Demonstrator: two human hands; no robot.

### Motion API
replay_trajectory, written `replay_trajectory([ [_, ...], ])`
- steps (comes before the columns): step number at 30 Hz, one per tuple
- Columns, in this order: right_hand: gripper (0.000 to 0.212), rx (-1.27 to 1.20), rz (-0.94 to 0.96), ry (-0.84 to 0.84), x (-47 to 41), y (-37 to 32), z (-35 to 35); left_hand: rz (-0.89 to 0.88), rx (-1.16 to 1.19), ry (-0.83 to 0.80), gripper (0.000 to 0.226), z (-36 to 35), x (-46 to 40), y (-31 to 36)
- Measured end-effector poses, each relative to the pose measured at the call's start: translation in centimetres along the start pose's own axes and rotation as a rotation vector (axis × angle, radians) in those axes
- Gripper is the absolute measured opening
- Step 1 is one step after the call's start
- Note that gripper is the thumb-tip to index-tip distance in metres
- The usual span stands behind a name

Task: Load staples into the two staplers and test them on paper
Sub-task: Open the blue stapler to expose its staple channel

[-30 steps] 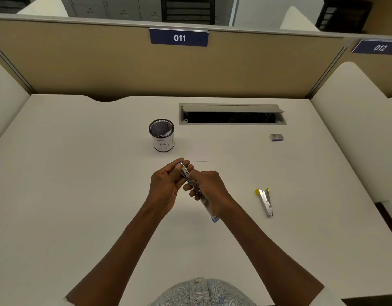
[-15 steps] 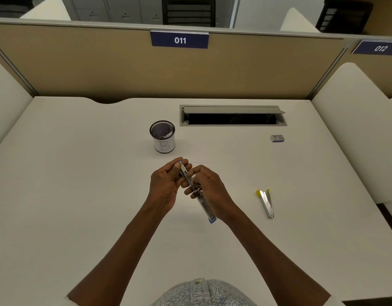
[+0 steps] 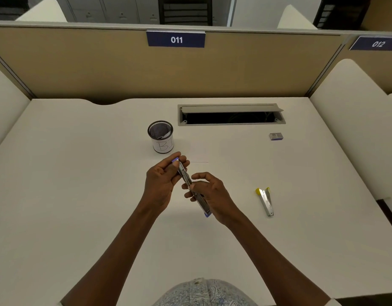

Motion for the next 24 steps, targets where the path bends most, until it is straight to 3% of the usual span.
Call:
replay_trajectory([
  [14, 0.017, -0.030, 0.015, 0.038, 0.2, 0.5, -0.3, -0.080, -0.275, -0.067, 0.027, 0.1, 0.6, 0.2],
  [24, 0.016, -0.045, 0.048, 0.082, -0.5, 0.7, -0.9, -0.045, -0.301, -0.061, 0.029, -0.1, 0.8, -0.5],
])
Point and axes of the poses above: each hand's wrist, its own x-axis away from the middle knuckle, its own z-axis out of the back of the hand, y = z × x, the point moved 1 cm from there along -x, towards the middle knuckle, and after that the axes turned 3 degrees about -z, right-handed, at the moved point
